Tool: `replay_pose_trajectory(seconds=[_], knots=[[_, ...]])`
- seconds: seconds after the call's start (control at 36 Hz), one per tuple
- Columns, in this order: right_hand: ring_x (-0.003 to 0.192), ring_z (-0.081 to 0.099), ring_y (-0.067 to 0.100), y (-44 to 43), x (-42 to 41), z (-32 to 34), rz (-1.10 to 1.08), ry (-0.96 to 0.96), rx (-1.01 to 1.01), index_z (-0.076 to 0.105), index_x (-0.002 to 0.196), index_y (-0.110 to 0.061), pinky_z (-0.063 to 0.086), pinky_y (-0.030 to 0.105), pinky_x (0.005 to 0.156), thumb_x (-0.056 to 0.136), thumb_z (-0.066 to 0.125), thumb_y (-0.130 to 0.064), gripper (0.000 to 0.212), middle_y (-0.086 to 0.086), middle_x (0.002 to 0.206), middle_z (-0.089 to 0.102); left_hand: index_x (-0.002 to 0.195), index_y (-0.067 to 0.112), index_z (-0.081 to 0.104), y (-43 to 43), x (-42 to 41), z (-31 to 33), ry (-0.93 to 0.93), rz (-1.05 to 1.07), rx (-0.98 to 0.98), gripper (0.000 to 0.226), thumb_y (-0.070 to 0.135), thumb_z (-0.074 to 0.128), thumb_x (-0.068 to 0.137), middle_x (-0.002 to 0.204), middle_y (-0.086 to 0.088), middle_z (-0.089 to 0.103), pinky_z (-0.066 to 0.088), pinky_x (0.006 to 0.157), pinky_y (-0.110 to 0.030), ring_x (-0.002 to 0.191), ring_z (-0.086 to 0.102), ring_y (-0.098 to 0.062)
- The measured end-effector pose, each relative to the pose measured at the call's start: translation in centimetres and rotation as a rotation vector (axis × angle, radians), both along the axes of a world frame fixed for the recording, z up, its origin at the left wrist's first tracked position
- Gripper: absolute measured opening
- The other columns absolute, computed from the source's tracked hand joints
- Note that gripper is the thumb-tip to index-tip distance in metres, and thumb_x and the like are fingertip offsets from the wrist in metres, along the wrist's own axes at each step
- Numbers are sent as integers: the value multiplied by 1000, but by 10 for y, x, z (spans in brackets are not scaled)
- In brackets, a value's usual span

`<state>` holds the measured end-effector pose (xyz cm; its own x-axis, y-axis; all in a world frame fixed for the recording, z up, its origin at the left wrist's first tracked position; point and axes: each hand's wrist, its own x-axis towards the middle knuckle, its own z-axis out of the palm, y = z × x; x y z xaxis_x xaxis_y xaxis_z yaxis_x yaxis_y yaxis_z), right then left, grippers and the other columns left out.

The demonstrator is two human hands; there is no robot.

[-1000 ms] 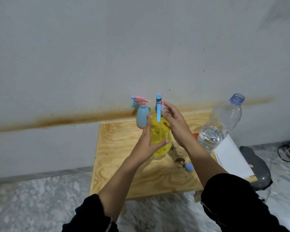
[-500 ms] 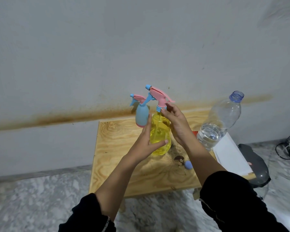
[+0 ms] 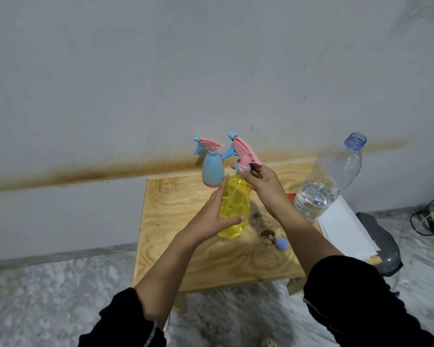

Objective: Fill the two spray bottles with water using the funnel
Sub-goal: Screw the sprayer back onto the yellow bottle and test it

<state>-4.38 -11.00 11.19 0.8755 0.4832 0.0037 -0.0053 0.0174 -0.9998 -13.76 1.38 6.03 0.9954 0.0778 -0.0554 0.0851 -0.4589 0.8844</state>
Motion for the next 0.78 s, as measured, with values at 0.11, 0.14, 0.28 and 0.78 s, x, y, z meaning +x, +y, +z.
replay_pose_trajectory(seconds=[0.11,0.14,0.28,0.78], knots=[[89,61,-8,2,-3,-8,-85,-77,-101,60,118,-3,43,3,73,89,59,-13,30,5,111,65,145,48,-2,-1,-1,-6,11,31,-21,101,45,73,77,158,14,10,26,112,-30,142,18,-7],[94,61,-1,4,-6,-11,-112,-98,-131,60,119,-4,43,5,77,89,60,-14,32,6,113,65,146,46,-1,-3,-2,-9,5,51,-21,102,43,74,77,157,13,11,26,110,-28,142,18,-6],[101,59,9,8,-20,-21,-183,-165,-208,61,118,-6,43,16,82,88,61,-17,32,4,110,67,146,46,0,-16,-9,-24,-5,117,-58,107,57,73,68,156,12,14,26,107,-28,141,18,-5],[88,55,0,-2,-7,-45,214,-7,-221,53,122,-16,43,4,72,94,52,-23,29,-13,95,59,136,46,-21,-67,-39,-48,67,164,-202,103,37,67,85,159,9,-8,20,116,-30,145,9,-7]])
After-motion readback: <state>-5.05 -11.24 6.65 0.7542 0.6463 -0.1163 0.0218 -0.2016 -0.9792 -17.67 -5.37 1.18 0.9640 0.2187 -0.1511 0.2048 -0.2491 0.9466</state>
